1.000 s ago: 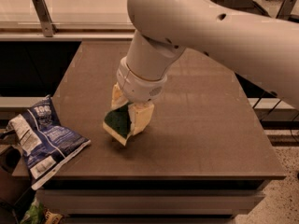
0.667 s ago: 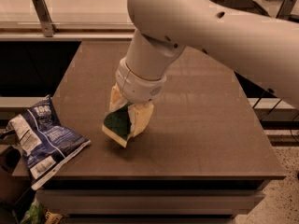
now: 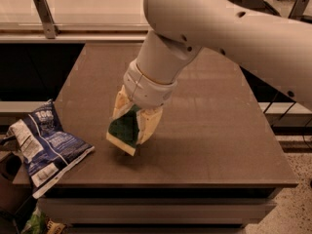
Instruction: Move sponge near blue chip bag
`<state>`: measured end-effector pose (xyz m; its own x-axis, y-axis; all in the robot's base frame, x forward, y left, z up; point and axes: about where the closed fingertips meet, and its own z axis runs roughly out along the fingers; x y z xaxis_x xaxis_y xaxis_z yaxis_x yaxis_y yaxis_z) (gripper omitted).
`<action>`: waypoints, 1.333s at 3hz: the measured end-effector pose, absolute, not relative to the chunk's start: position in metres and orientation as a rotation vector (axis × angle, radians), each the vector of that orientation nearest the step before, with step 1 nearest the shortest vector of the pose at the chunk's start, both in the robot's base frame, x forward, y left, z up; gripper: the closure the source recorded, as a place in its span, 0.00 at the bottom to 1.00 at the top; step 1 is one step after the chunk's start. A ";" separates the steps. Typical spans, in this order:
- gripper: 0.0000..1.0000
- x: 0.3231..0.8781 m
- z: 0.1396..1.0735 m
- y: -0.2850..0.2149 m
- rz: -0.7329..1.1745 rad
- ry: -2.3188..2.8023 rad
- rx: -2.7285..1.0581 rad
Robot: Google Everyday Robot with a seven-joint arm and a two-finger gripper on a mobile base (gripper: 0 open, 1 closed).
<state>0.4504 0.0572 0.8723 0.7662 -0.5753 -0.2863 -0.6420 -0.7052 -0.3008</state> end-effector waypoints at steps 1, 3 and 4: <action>0.35 0.449 0.873 0.058 0.236 0.918 -2.582; 0.00 0.448 0.874 0.058 0.232 0.913 -2.584; 0.00 0.448 0.874 0.058 0.232 0.913 -2.584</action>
Offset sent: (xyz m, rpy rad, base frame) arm -0.0008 0.0003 0.0004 -0.0001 -0.0046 0.0093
